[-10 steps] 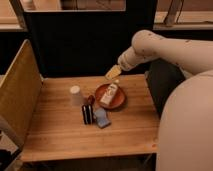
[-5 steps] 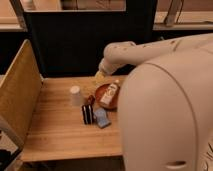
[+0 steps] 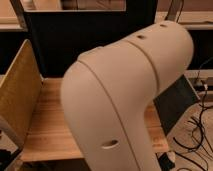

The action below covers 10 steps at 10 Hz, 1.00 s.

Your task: Place the ceramic cup over the eraser

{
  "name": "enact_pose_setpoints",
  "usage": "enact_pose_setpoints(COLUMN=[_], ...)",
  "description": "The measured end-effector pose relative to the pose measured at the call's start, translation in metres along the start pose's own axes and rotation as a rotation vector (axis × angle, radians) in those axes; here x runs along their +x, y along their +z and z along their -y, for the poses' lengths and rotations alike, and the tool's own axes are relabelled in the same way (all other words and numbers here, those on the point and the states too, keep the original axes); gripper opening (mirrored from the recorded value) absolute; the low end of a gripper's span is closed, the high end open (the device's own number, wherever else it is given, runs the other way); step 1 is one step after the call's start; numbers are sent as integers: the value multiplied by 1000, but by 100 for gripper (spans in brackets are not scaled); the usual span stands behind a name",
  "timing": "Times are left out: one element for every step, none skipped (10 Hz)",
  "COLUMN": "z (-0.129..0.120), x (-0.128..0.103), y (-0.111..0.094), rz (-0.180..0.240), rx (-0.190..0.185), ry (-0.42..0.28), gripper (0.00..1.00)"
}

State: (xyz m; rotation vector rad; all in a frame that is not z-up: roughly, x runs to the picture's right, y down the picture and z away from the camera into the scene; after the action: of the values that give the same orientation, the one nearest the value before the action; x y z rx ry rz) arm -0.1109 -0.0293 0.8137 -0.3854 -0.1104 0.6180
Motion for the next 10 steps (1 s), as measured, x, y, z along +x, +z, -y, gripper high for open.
enact_pose_setpoints(z=[-4,-5,-5,-4,-4,-1,2,3,2,-1], x=[0,-1,0,2,4,20,30,38,37,34], y=[3,4,4,4,5,7,8,10,11,12], rz=[-17,-23,-23,-24,-27,-46,-57,-68,-69,-65], rx=[1,1,2,2,-5,-22,-30,-42,-51,-61], ry=[14,19,19,22,38,110,155,205,221,228], gripper=[80,80,80,80,80,80,80,80,80,80])
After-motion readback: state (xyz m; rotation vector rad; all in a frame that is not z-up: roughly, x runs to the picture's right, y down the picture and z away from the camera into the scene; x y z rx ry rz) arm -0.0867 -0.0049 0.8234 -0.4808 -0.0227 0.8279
